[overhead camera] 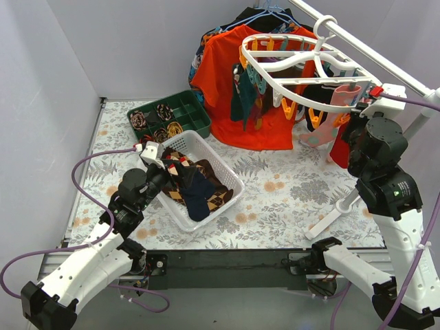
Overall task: Clip the socks to the hanger
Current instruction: Open the clamp at the hanger.
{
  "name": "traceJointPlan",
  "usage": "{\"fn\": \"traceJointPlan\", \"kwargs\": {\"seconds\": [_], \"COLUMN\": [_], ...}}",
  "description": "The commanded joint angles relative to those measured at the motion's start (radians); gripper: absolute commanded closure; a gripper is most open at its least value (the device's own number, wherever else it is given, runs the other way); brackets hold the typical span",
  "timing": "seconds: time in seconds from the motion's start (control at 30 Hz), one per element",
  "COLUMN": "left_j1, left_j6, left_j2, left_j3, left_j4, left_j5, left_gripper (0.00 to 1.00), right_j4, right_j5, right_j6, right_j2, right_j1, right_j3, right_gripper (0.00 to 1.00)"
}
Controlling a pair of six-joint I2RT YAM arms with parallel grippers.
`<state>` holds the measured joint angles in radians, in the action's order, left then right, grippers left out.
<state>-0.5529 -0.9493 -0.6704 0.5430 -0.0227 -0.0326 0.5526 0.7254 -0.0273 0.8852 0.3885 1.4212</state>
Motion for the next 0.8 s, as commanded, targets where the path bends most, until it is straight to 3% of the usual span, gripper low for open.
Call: {"fn": "traceJointPlan", "kwargs": {"seconds": [0.0, 0.3, 0.4, 0.43, 0.77], "left_j1": [0.001, 0.001, 0.001, 0.001, 0.001], "left_j6": [0.012, 0.011, 0.011, 0.011, 0.007], "left_j2": [0.002, -0.008, -0.014, -0.015, -0.008], "left_j3": [0.0, 0.002, 0.005, 0.005, 0.005], "left_j4": [-0.005, -0.006, -0.006, -0.006, -0.011], "left_j5": [0.017, 0.026, 0.031, 0.031, 0.031], "left_gripper": [0.02, 0.02, 0.02, 0.02, 0.02], "right_j4": [-0.059, -0.045, -0.043, -0.045, -0.014], "right_j5": [-0.01, -0.018, 0.006, 0.015, 0.026], "right_j6": [-0.023, -0.045, -0.043, -0.045, -0.059], "right_j2": [-0.023, -0.054, -0.057, -0.055, 0.015], "right_j1": [0.004, 0.003, 0.004, 0.003, 0.004], "right_j3": [-0.018, -0.047, -0.044, -0.038, 0.047], "right_gripper": [0.74, 0.83, 0.75, 0.68, 0.5]}}
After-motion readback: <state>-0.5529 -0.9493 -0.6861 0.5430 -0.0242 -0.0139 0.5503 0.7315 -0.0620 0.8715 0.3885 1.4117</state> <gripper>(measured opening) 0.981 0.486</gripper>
